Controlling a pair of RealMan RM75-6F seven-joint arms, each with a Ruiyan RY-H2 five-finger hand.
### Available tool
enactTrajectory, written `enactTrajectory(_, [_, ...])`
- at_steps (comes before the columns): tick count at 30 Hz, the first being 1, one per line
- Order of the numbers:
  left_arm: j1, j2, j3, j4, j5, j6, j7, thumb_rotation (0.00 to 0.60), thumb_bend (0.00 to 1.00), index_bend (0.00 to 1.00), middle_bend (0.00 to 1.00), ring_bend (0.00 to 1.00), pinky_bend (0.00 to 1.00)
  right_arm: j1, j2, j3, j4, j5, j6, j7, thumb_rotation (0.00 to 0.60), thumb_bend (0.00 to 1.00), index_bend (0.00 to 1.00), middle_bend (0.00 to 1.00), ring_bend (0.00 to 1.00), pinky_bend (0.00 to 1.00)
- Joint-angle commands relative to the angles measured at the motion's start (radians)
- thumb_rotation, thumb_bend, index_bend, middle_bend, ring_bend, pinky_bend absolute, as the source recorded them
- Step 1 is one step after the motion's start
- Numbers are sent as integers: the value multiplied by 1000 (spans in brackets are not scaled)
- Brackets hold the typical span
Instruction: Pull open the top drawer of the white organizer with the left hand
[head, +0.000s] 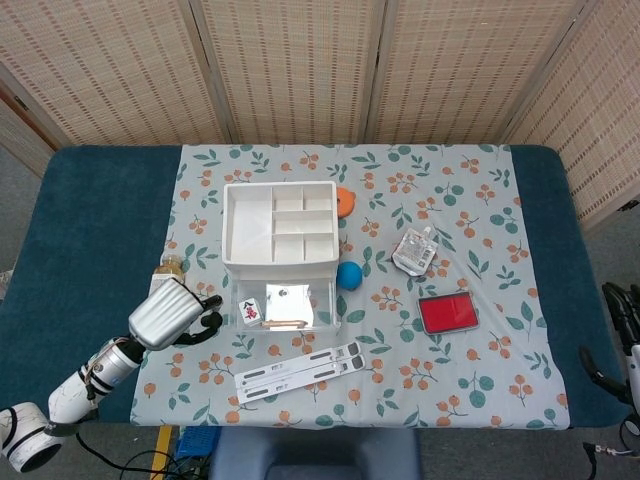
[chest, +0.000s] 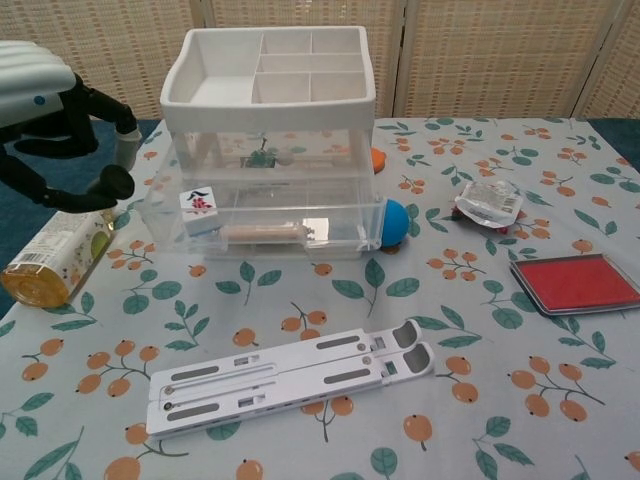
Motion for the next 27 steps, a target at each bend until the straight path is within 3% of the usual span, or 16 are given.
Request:
enactTrajectory(1, [21, -10, 3, 4, 9, 15, 14, 600, 257, 575, 971, 1000, 1000, -1, 2, 0, -5, -1, 4, -4, 600, 367, 1, 81, 30, 76])
enactTrajectory(16, [118, -33, 45, -9, -28, -31, 49, 600, 257, 575, 970, 1000, 1000, 1, 0, -1, -11, 3, 1, -11, 600, 367, 1, 81, 30, 76])
enactTrajectory(27, [131, -135, 55, 93, -93, -166, 34, 600, 257, 575, 971, 1000, 1000, -3, 1, -3, -11, 5, 6, -10, 600, 367, 1, 81, 30, 76])
